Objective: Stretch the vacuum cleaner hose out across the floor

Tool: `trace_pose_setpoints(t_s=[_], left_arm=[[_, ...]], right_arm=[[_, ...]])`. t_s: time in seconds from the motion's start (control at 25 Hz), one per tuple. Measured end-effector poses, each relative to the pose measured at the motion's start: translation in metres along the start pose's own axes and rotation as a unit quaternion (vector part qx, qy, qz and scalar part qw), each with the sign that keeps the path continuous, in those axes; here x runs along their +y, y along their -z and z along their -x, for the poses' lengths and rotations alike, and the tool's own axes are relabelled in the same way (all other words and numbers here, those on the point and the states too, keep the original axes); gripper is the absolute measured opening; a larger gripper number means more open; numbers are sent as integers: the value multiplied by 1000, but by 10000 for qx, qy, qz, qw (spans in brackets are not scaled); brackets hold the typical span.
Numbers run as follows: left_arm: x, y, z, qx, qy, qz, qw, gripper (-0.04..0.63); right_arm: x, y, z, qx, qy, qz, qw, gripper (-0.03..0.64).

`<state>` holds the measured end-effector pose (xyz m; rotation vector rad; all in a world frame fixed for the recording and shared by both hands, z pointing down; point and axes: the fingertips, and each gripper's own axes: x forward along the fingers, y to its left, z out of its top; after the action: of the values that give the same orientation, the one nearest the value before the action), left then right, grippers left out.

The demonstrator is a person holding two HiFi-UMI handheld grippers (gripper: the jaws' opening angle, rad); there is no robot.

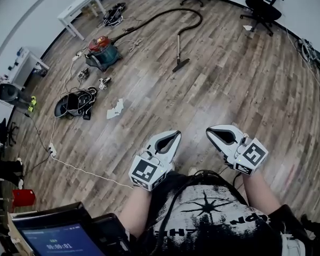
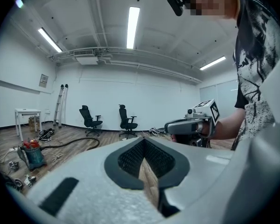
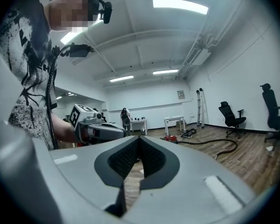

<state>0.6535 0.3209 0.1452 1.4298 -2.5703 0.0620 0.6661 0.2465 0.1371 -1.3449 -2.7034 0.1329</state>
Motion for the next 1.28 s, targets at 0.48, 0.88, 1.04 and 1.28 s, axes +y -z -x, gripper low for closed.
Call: trace_pose_setpoints(t_s=[0.48,0.88,1.04,1.28], left_arm=[[-2,1,-2,33,98,86,9999,0],[49,6,-17,15,148,252,9996,0],[82,4,-30,10,280,301,9992,0],[141,-2,-53,68,566,230,9981,0]], right_arm=[[-4,13,-7,145,-106,-156,9997,6],[-35,9,-49,86,-150,-297,9994,6],[-61,4,-72,113,61,-276,9995,6],[-104,-5,-118,78,368,-265,9989,6]])
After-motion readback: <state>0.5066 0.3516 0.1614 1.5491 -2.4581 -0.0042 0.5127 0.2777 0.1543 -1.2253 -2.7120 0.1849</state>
